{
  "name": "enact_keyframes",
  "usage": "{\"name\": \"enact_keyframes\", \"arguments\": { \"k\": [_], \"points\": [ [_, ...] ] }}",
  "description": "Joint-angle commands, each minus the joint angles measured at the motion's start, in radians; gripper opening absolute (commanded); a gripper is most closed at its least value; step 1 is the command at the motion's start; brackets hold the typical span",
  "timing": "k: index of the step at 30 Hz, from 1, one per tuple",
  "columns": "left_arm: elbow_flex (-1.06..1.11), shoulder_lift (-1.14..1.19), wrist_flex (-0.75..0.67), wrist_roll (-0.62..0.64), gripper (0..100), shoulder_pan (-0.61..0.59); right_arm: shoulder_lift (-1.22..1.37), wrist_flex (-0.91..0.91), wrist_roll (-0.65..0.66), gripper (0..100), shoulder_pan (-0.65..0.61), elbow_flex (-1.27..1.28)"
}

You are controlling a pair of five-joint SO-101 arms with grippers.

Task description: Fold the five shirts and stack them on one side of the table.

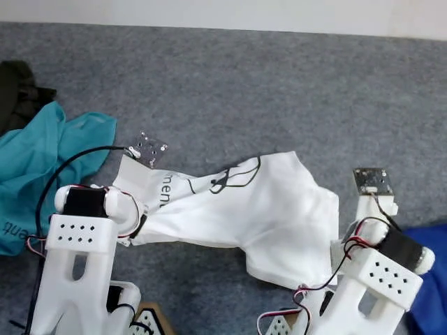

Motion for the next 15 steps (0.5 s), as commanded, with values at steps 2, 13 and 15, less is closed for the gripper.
{"name": "enact_keyframes", "arguments": {
  "k": [2, 13, 15],
  "points": [
    [0.036, -0.025, 0.000, -0.006, 1, -0.004, -0.012, -0.013, -0.061, 7.3, -0.068, -0.065],
    [-0.036, -0.024, -0.055, -0.002, 25, -0.004, -0.012, -0.005, -0.055, 5.7, -0.065, -0.068],
    [-0.038, -0.025, -0.071, -0.002, 37, -0.002, -0.012, -0.005, -0.055, 5.7, -0.065, -0.067]
  ]
}}
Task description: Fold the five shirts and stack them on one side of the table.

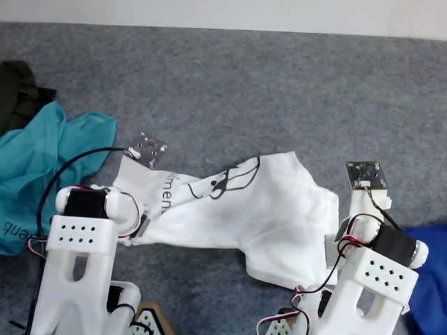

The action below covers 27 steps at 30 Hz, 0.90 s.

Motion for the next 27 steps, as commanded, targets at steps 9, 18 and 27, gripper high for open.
{"name": "enact_keyframes", "arguments": {
  "k": [9, 18, 27],
  "points": [
    [-0.044, -0.019, -0.167, 0.000, 60, -0.008, -0.012, -0.044, -0.020, 5.3, -0.010, -0.045],
    [-0.101, 0.127, -0.328, 0.353, 60, -0.018, 0.142, -0.211, -0.255, 0.7, -0.189, -0.119],
    [-0.151, 0.549, -0.496, 0.404, 60, -0.018, 0.570, -0.219, -0.430, 0.7, -0.348, -0.518]
  ]
}}
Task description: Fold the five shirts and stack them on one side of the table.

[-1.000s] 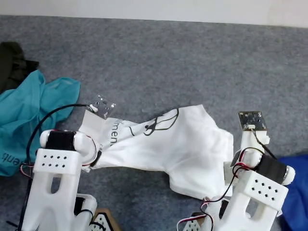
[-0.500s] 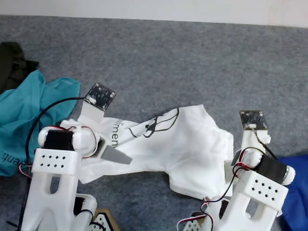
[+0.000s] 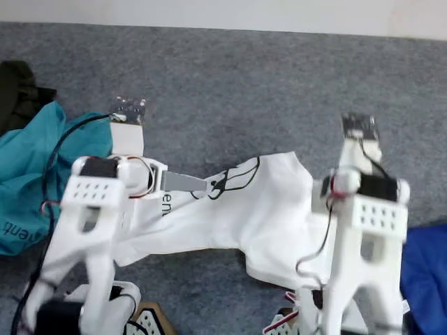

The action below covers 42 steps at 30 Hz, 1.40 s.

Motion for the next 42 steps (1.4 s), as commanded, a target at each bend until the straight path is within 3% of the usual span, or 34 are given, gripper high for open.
{"name": "enact_keyframes", "arguments": {
  "k": [1, 7, 19, 31, 42],
  "points": [
    [-0.044, 0.147, -0.086, 0.012, 60, -0.015, 0.137, -0.015, -0.052, 0.7, -0.077, -0.186],
    [-0.130, 0.355, -0.178, 0.011, 60, -0.018, 0.361, -0.105, -0.097, 0.7, -0.177, -0.280],
    [-0.383, 0.604, -0.178, 0.011, 60, -0.021, 0.728, -0.320, -0.058, 0.7, -0.119, -0.283],
    [-0.608, 0.805, -0.114, 0.012, 60, -0.116, 0.777, -0.395, 0.046, 0.7, 0.105, -0.277],
    [-0.691, 0.852, -0.060, 0.012, 60, -0.130, 0.766, -0.371, 0.057, 0.8, 0.061, -0.285]
  ]
}}
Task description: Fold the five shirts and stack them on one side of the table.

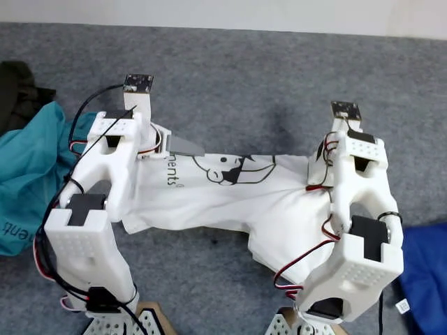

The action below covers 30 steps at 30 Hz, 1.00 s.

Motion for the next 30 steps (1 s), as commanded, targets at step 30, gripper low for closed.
{"name": "enact_keyframes", "arguments": {
  "k": [30],
  "points": [
    [-0.018, -0.202, 0.272, 0.003, 60, 0.067, -0.964, 0.269, 0.141, 13.4, 0.042, 0.639]
  ]
}}
